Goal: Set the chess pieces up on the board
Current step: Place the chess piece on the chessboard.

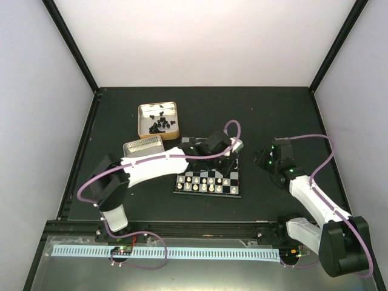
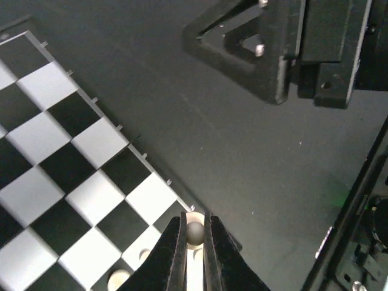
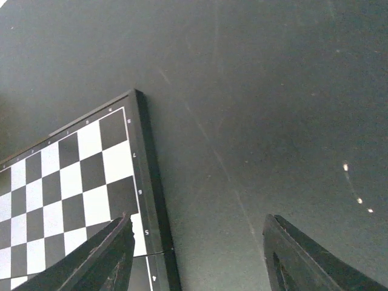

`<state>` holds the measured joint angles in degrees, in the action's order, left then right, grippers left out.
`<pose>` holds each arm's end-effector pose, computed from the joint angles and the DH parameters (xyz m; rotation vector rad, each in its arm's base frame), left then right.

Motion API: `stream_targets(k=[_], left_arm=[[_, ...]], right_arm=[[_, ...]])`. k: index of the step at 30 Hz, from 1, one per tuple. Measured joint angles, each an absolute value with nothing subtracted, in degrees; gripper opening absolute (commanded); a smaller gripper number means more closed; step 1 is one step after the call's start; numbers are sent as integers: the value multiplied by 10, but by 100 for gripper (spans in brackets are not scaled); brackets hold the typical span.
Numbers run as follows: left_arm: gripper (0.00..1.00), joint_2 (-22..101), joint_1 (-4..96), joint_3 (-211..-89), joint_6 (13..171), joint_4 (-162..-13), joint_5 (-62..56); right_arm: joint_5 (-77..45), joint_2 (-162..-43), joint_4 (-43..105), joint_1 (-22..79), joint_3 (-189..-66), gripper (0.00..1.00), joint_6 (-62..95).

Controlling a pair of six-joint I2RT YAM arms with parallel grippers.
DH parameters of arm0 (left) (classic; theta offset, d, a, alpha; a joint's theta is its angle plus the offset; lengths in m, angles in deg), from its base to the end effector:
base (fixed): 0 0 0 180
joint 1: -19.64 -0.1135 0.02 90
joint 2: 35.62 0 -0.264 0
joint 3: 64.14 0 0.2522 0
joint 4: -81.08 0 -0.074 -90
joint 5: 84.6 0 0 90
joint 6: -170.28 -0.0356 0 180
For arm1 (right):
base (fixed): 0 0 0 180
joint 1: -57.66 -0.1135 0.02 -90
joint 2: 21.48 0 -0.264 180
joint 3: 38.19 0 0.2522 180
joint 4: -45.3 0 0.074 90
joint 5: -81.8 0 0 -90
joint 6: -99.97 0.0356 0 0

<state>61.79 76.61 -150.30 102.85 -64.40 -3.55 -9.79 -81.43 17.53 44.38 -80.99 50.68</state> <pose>0.2012 -0.3196 0.2479 0.8233 2.3882 -0.8082 0.2006 0.0484 0.1903 0.5576 2.3434 0.4836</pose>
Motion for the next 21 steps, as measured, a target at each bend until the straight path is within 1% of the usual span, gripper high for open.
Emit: stream_targets(k=[3,7,21], left_arm=[[1,668,785,-1546,1001,-645,-29],[2,707,795,-1562,978,-638,-28],[2,774,801,-1586,942,-610,-32]], right_arm=[[-104,-811,170,460,-805,59,512],[-114,-810,169,469,-805,59,514],[-146,-844,174,472,-805,59,514]])
